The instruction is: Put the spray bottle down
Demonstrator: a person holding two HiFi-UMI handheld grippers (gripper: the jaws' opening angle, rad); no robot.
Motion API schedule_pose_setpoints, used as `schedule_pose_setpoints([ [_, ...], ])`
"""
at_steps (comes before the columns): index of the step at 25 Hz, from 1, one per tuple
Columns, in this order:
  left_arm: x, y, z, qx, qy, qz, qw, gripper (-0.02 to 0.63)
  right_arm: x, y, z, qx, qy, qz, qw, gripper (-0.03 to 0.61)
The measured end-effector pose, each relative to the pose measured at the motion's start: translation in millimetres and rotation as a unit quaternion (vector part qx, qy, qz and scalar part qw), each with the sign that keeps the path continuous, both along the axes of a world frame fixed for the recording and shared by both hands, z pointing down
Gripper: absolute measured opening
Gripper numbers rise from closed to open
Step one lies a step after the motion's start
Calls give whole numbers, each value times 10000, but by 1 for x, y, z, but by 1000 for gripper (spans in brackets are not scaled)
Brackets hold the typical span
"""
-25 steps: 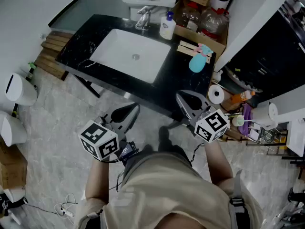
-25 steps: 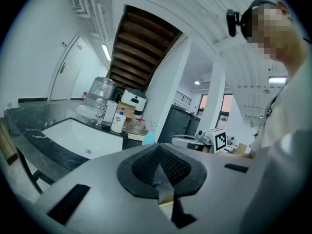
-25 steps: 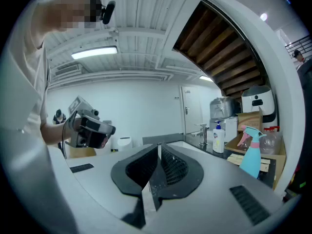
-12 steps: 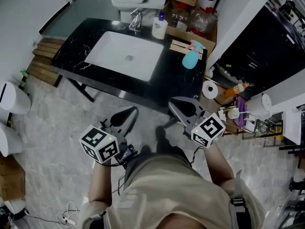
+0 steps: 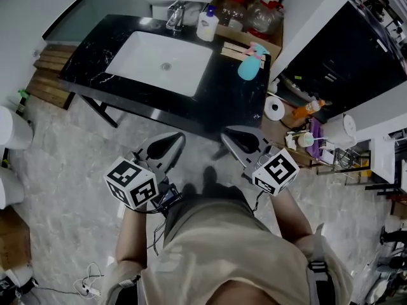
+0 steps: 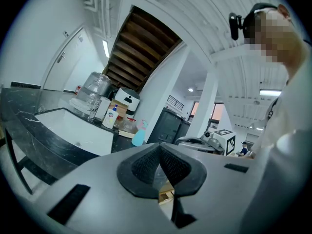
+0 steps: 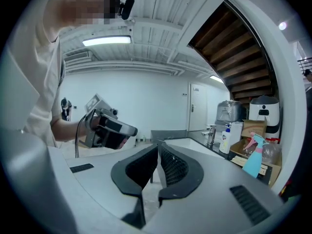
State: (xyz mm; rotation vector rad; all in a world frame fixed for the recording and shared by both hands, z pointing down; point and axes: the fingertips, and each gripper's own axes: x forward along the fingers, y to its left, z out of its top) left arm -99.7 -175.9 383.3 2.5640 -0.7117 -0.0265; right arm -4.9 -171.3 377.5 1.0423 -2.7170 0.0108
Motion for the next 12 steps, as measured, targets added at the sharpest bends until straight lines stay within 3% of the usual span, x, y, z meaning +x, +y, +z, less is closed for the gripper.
schedule_pose_setpoints([
  [12,12,1,-1,-92,-125,2,9999,11,4,14,6,-149,-43,-76,9999,35],
])
